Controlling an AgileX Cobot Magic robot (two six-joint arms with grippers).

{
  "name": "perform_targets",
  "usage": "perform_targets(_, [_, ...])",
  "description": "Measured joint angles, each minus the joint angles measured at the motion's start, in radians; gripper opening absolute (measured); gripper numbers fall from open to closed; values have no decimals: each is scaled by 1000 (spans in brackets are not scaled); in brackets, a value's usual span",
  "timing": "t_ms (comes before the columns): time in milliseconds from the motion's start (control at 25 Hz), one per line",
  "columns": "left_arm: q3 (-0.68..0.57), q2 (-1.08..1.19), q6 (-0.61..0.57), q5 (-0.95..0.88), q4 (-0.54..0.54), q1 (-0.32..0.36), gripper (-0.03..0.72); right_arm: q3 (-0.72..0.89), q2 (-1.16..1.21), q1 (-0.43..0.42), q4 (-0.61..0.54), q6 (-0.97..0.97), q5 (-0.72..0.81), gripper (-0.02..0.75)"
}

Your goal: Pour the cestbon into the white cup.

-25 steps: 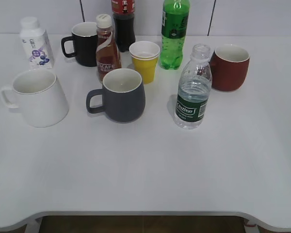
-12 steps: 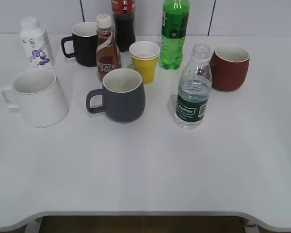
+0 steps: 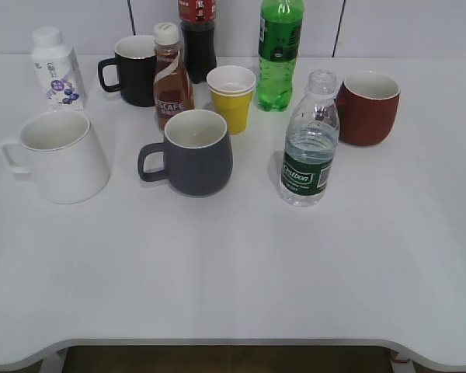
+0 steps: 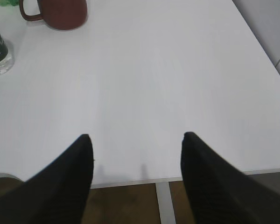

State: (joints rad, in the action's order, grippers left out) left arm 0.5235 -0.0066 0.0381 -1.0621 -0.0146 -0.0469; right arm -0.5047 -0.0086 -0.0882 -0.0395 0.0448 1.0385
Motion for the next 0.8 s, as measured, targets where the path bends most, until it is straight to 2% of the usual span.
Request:
perform_targets(320, [15, 5, 0, 38, -29, 0, 440, 0, 0, 0, 0, 0, 0, 449])
perform_targets(560, [1, 94, 0, 548, -69, 0, 440, 0, 0, 0, 0, 0, 0, 449])
perform_targets(800, [-76, 311, 0, 980, -52, 0, 440, 0, 0, 0, 0, 0, 0, 449])
